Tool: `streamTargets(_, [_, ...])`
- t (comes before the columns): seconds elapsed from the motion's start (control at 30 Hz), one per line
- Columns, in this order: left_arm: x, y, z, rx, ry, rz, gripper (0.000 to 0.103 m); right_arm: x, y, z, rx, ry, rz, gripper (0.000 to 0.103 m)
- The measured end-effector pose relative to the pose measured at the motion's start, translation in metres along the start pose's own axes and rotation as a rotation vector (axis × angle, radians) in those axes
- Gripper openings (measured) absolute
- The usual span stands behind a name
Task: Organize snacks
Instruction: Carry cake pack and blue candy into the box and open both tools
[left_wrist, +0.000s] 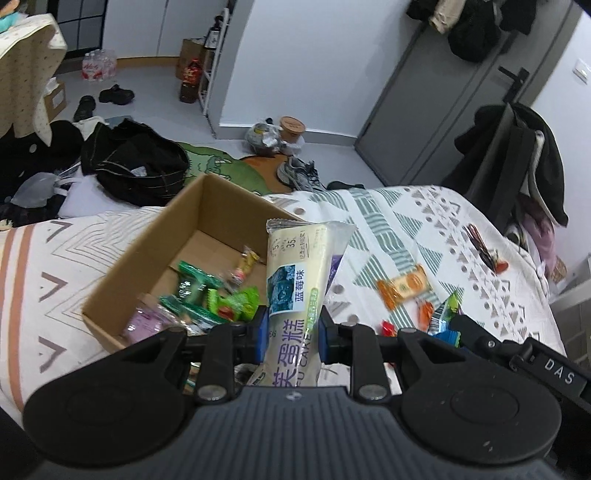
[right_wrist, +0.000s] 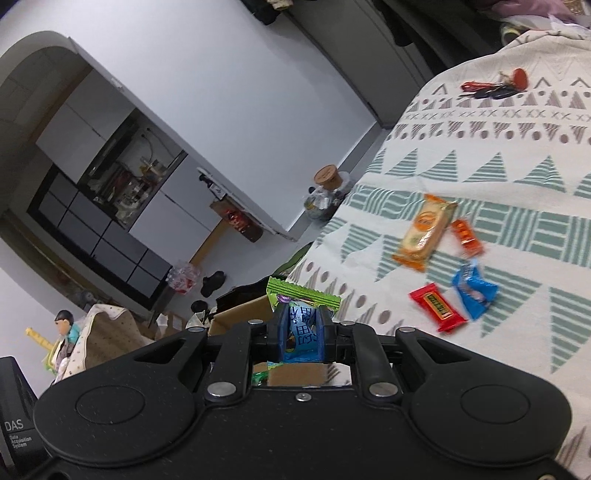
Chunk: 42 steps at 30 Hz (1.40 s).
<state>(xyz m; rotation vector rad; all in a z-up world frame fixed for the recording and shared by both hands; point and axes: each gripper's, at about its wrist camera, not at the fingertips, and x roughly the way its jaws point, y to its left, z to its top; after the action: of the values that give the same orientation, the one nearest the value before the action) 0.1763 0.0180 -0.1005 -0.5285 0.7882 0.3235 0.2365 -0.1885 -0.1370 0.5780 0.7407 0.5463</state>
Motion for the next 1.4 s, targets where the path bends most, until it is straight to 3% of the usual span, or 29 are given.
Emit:
streamTargets(0.47, [0.009,0.056,0.032,-0.089,-0.016,0.023,0.025,0.041,0.044,-0.015,-0.056,0.038,0.046,0.015])
streamTargets(0.83, [0.044,0.061,0.062,-0.009,0.031,0.01,0.025,0.074,0.057,-0.016,-0.028,0.039,0.038,0.015])
streamTargets(1.13, [0.068,0.067,0.066,0.028,0.074,0.038,0.025,0.099,0.059,-0.017,-0.019,0.042,0.031,0.016])
streamTargets(1.2, [0.07,0.068,0.066,0.035,0.082,0.038,0.025,0.103,0.06,-0.018,-0.029,0.037,0.019,0.022])
streamTargets(1.3, [0.074,0.068,0.066,0.051,0.095,0.049,0.025,0.101,0.059,-0.021,-0.046,0.023,0.011,0.048])
streamTargets(1.4, [0.078,0.066,0.065,0.07,0.103,0.063,0.025,0.092,0.056,-0.02,-0.046,0.008,-0.008,0.052])
